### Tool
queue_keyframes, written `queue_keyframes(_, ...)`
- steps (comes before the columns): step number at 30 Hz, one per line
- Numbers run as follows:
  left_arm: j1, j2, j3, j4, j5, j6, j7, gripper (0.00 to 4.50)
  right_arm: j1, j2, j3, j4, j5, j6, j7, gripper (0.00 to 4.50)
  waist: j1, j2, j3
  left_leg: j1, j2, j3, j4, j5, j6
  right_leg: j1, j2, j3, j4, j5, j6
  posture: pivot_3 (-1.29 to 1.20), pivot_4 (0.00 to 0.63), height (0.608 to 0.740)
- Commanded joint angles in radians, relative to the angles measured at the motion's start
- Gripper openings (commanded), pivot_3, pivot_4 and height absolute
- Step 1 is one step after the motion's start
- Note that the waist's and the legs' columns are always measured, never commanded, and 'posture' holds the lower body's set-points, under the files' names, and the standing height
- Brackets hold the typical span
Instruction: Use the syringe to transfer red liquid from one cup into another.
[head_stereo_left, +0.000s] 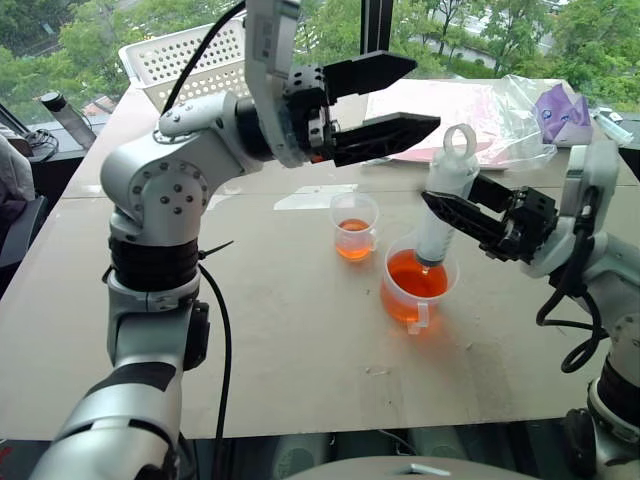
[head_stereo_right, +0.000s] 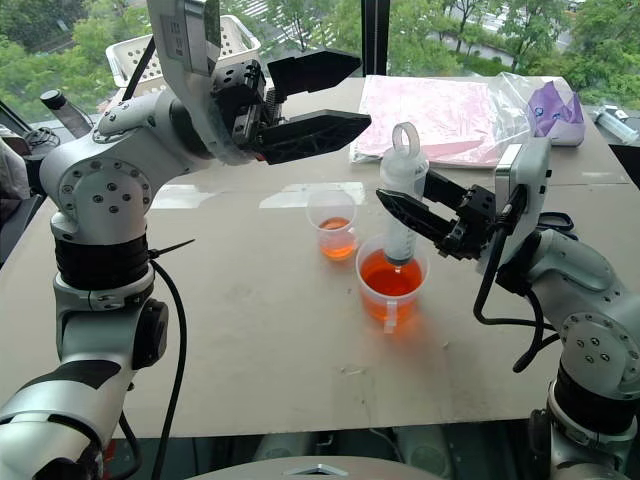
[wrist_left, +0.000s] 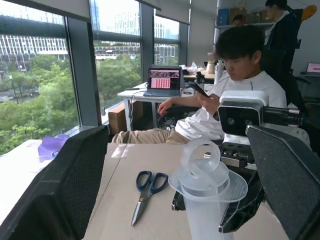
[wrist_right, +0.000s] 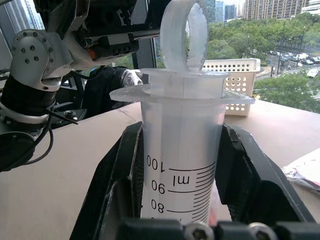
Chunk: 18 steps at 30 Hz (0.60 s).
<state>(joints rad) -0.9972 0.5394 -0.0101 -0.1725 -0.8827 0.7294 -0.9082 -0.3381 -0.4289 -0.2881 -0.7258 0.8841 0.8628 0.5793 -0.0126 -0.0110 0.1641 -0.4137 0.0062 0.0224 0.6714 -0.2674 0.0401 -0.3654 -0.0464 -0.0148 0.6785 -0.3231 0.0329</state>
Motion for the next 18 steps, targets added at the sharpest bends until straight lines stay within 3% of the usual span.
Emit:
queue_keyframes(1,0.0,0.003,-0.014,-0.004,0.047,-0.036,-0.051,4.48,0.016,-0.013,0.022,-0.018,-0.037,-0.107,0.015,1.5,-0.001,0.0,0.0,0.0,0.0,0.0,0.0,0.0,0.0,0.0,0.0,0.0,0.0,0.0,0.0,0.0,0.15,0.74)
queue_keyframes(10,-0.001,-0.017,-0.063,0.043,0.169,-0.094,-0.118,4.48,0.128,-0.012,0.107,0.003,-0.167,-0.311,0.053,1.5,0.002,0.0,0.0,0.0,0.0,0.0,0.001,0.0,0.0,0.0,0.0,0.0,0.0,0.0,0.0,0.0,0.15,0.74)
queue_keyframes(18,-0.03,-0.065,-0.094,0.087,0.233,-0.113,-0.135,4.48,0.136,-0.01,0.143,0.017,-0.188,-0.366,0.037,1.5,0.002,0.0,0.0,0.0,0.0,0.0,0.002,0.0,0.0,0.0,0.0,0.0,0.0,0.0,0.0,0.0,0.15,0.74)
